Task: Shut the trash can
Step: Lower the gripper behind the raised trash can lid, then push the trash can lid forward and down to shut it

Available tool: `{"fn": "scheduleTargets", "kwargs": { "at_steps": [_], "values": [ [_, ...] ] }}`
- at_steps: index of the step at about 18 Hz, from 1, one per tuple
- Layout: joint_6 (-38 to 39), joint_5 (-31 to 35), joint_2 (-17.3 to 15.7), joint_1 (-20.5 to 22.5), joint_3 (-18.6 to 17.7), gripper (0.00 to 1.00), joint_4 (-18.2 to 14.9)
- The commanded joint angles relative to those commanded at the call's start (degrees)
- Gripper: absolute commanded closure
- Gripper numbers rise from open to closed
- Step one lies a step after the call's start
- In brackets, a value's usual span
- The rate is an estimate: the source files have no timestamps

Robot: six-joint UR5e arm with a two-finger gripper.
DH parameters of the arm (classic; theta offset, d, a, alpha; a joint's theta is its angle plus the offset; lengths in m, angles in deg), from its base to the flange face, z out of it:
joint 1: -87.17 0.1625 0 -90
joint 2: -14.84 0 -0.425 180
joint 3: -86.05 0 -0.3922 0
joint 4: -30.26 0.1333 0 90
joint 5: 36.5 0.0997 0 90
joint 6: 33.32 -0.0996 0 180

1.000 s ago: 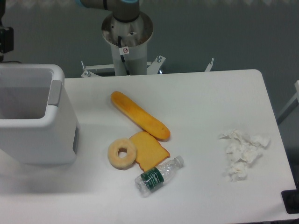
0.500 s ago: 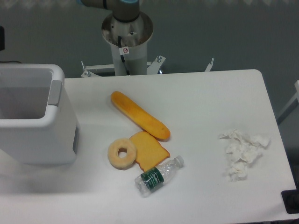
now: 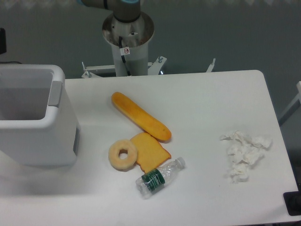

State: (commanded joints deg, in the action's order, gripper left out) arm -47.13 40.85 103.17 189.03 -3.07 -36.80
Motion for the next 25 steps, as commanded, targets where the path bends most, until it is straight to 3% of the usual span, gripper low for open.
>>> {"fn": "scheduleTargets", "kwargs": {
  "at_steps": [25],
  "values": [
    [-0.7,1.6,-1.8,9.9,-1.3,0.00,0.5]
  ]
}}
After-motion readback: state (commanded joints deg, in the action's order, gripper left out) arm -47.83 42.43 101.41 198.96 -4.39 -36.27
